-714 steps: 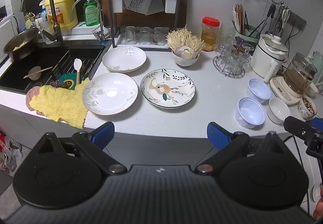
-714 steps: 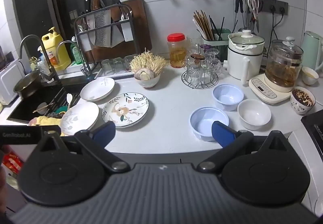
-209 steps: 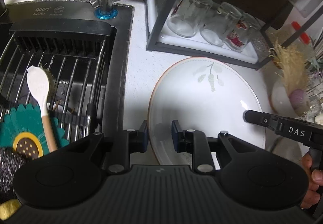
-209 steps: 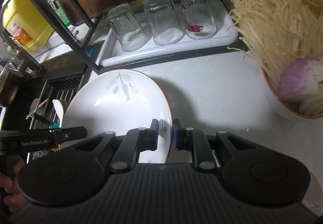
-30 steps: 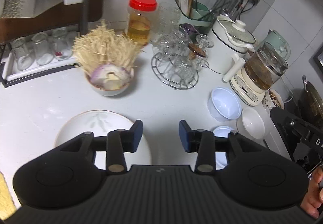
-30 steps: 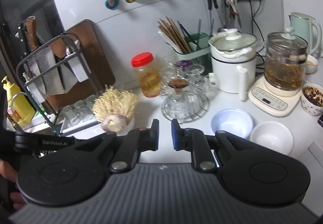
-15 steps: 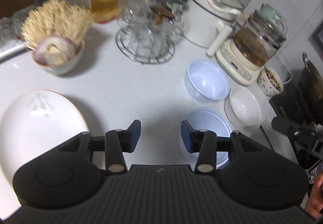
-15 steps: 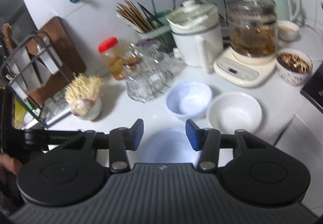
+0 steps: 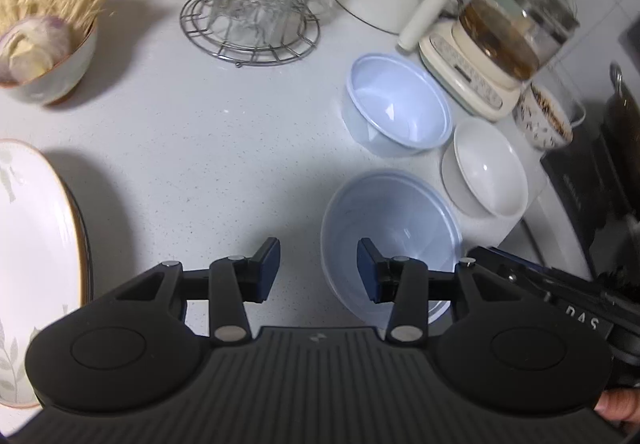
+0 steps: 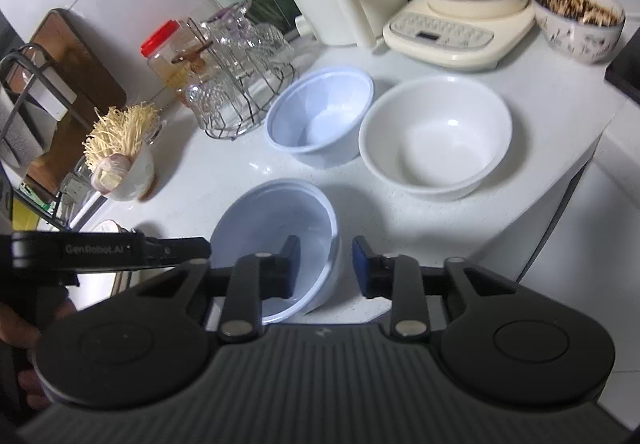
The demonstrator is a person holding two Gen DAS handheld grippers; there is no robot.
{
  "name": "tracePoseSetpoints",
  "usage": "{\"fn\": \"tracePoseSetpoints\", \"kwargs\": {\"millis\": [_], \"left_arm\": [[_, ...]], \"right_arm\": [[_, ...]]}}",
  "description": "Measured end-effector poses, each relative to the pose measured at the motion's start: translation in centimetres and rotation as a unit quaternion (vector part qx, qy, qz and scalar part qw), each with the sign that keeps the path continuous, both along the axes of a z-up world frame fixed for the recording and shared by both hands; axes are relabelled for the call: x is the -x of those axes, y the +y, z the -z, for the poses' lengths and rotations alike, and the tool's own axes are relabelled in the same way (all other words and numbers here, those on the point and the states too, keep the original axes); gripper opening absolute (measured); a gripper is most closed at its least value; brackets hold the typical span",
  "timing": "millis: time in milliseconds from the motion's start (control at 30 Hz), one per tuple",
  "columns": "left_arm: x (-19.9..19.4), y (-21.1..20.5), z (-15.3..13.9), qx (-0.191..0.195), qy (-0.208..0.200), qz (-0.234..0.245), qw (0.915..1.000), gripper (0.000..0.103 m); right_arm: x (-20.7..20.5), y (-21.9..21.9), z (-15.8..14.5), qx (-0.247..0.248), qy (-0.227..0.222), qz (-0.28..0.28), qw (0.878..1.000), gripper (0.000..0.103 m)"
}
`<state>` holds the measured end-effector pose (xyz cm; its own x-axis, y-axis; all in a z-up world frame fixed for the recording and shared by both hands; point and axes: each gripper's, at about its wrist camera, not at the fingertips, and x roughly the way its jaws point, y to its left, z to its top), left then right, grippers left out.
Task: Organize plates and bowls
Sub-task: 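Move both grippers to the rim of the light blue plastic bowl, then close both grippers on the light blue bowl rim and lift it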
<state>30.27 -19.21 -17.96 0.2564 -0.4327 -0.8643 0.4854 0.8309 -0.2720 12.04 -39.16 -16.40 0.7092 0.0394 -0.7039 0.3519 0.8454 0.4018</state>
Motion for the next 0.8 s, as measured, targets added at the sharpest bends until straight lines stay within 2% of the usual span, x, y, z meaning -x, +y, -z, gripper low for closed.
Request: {"fn": "tracePoseSetpoints", "kwargs": {"millis": [100,167,300,367,667,800], "left_arm": [[0.0,-0.7,0.6,-0.018,-0.002,0.007,0.9998,0.043],[-0.2,-0.9,1.0,-0.024,0.000,0.004,0.9997,0.035],[-1.1,-0.9,2.0,-0.021,0.016,-0.003,0.9997,0.021],[-1.3,-0.9,2.0,-0.013,0.020,0.001,0.9997,0.017],[-1.8,0.4,0.4,-0.010,0.011,-0.006,0.9999,0.016],[-2.2,2.4,-0.5,-0.002,0.003,-0.032,0.9995,0.016]], "right_arm": [[-0.5,0.1,0.5,-0.005,0.002,-0.004,1.000,0.030],[-0.9,0.1,0.9,-0.005,0.007,-0.008,1.000,0.024],[-1.2,0.1,1.4,-0.002,0.013,-0.010,1.000,0.018],[-1.3,0.0,1.4,-0.008,0.014,-0.011,1.000,0.017],[-2.8,1.0,0.4,-0.005,0.002,-0.042,0.999,0.017],[-4.2,1.9,-0.2,-0.001,-0.007,-0.065,0.998,0.017]]}}
